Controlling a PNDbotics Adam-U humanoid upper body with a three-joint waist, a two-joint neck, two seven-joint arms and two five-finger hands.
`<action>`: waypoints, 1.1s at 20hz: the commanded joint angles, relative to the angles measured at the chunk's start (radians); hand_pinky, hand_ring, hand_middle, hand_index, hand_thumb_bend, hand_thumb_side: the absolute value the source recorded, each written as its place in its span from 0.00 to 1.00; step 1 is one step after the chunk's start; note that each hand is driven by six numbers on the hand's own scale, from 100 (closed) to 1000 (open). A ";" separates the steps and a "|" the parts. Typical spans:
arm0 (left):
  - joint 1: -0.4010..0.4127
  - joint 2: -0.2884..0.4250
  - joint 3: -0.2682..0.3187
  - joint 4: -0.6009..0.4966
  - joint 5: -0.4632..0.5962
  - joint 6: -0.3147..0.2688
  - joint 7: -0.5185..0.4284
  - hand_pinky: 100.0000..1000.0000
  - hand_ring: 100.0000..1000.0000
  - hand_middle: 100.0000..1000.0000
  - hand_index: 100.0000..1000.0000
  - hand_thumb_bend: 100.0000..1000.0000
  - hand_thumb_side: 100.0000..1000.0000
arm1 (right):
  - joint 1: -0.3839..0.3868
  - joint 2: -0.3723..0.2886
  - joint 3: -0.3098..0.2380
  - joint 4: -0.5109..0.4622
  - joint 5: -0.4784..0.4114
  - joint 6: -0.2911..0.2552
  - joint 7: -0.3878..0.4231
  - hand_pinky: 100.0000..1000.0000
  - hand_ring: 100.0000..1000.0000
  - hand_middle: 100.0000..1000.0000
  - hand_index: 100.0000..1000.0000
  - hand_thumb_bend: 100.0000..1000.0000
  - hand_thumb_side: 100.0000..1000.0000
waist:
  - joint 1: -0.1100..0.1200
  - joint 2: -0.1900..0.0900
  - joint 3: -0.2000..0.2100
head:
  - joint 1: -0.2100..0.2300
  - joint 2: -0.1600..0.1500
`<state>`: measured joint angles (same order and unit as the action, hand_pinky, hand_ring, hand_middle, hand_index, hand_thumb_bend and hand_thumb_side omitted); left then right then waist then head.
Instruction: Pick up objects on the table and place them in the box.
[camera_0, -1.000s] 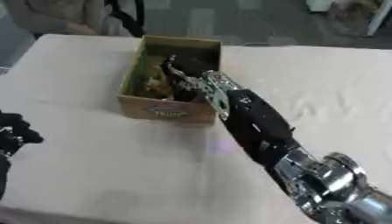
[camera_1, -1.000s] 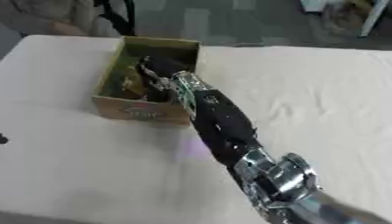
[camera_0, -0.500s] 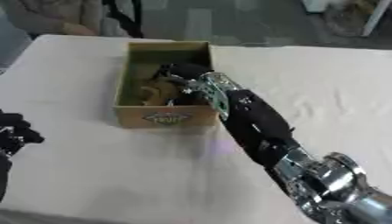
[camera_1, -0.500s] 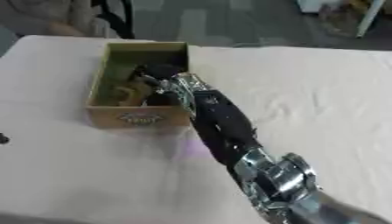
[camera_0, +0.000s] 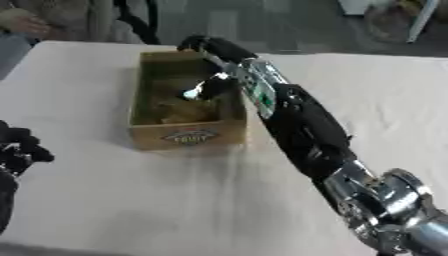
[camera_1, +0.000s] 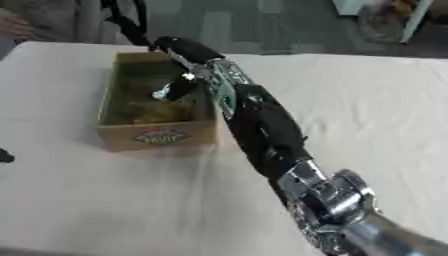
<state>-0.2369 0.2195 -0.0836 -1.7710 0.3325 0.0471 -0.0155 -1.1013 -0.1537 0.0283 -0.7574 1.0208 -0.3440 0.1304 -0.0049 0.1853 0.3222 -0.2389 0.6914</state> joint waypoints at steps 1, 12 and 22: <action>-0.005 0.018 0.011 -0.012 -0.001 -0.003 0.004 0.51 0.45 0.44 0.56 0.18 0.54 | -0.027 -0.036 0.008 -0.055 -0.075 -0.002 0.001 0.85 0.89 0.91 0.93 0.47 0.39 | 0.004 -0.020 -0.003 | 0.006 -0.011; 0.009 0.034 0.038 -0.012 -0.009 -0.014 0.029 0.51 0.44 0.44 0.55 0.18 0.54 | 0.086 -0.225 0.024 -0.322 -0.633 0.050 0.012 0.71 0.79 0.80 0.87 0.20 0.14 | -0.010 -0.022 -0.083 | 0.063 -0.014; 0.010 0.041 0.054 -0.012 -0.016 -0.020 0.046 0.51 0.45 0.44 0.55 0.18 0.54 | 0.364 -0.333 -0.058 -0.552 -1.079 0.137 -0.032 0.66 0.76 0.77 0.85 0.20 0.10 | -0.014 -0.006 -0.152 | 0.104 -0.023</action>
<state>-0.2201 0.2378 -0.0417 -1.7709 0.3198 0.0290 0.0251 -0.7249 -0.4496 -0.0112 -1.2644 -0.0121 -0.2145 0.1084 -0.0208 0.1922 0.1688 -0.1402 0.6780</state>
